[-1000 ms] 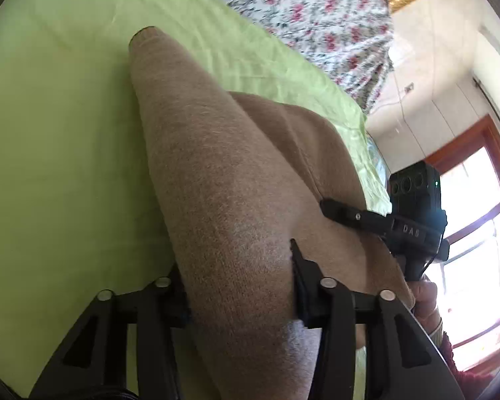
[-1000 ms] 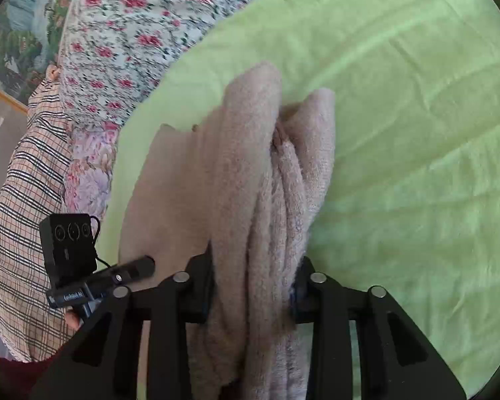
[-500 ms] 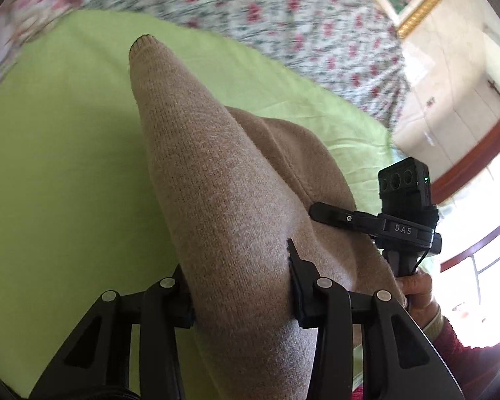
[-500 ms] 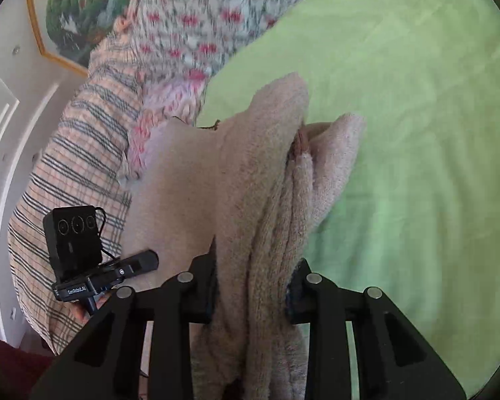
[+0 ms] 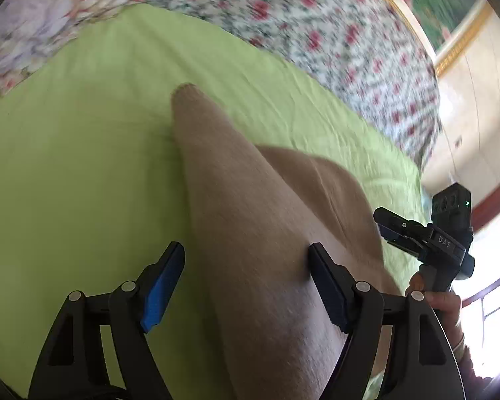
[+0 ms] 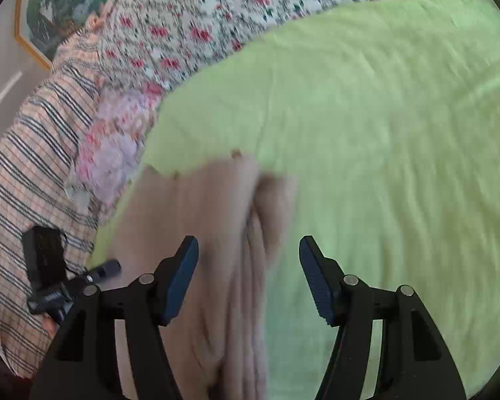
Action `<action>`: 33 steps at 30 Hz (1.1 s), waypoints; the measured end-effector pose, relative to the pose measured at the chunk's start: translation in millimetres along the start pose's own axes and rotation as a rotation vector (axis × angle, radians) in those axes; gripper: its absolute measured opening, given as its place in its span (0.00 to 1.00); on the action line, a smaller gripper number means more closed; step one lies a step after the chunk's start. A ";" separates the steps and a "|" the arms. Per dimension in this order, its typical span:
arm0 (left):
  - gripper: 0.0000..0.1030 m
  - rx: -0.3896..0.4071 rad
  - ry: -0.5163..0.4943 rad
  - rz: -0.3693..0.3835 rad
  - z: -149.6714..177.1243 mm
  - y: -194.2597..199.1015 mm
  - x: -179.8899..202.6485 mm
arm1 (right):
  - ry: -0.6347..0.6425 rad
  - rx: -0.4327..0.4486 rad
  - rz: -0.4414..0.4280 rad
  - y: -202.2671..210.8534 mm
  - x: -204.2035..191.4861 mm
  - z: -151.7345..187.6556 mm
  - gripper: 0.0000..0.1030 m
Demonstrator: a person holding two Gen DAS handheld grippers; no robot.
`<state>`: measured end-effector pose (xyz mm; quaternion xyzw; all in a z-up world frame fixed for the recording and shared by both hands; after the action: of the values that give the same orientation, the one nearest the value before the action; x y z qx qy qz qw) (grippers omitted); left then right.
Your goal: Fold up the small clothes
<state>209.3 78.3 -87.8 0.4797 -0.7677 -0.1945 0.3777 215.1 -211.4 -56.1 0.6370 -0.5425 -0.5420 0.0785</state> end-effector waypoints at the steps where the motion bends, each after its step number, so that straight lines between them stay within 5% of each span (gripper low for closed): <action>1: 0.74 0.008 0.028 0.002 -3.1 0.1 -6.0 | 0.009 -0.009 -0.006 -10.4 -6.5 -6.6 0.47; 2: 0.74 0.014 0.045 0.002 -5.7 -0.1 -10.5 | 0.014 -0.020 -0.012 -18.1 -9.5 -9.1 0.44; 4: 0.74 0.023 0.065 -0.020 -13.1 -2.4 -17.5 | 0.019 -0.064 -0.012 -36.1 -13.3 -9.7 0.11; 7: 0.74 0.027 0.044 -0.108 -24.5 -5.4 -18.9 | 0.037 0.021 -0.055 -15.5 -17.4 -18.8 0.08; 9: 0.66 0.011 -0.003 -0.165 -28.7 -12.5 -15.3 | 0.034 0.074 -0.051 4.4 -10.6 -21.4 0.08; 15: 0.60 -0.063 -0.115 -0.278 -29.5 -45.1 -2.1 | -0.051 -0.021 -0.001 -26.4 27.2 -10.7 0.09; 21: 0.61 -0.034 -0.143 -0.262 -16.1 0.4 9.4 | -0.029 0.013 -0.017 11.6 11.1 -0.1 0.16; 25: 0.61 -0.009 -0.205 -0.231 25.6 44.6 33.2 | 0.010 0.033 -0.046 49.6 -1.7 32.3 0.36; 33: 0.61 0.001 -0.289 -0.237 134.5 94.8 79.4 | 0.054 -0.045 -0.051 82.4 4.8 123.8 0.40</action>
<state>30.1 43.6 -79.9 0.5342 -0.7521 -0.3041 0.2375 68.2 -187.6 -51.9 0.6630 -0.5116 -0.5384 0.0935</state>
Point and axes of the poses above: each gripper's, at about its wrist camera, not at the fingertips, and y roughly against the way its jaws point, x to its right, z to its underside, the point moved 5 cm from there along -y, roughly the way its jaws point, and after that the axes turned 11 degrees about -y, right-handed, at the moved point
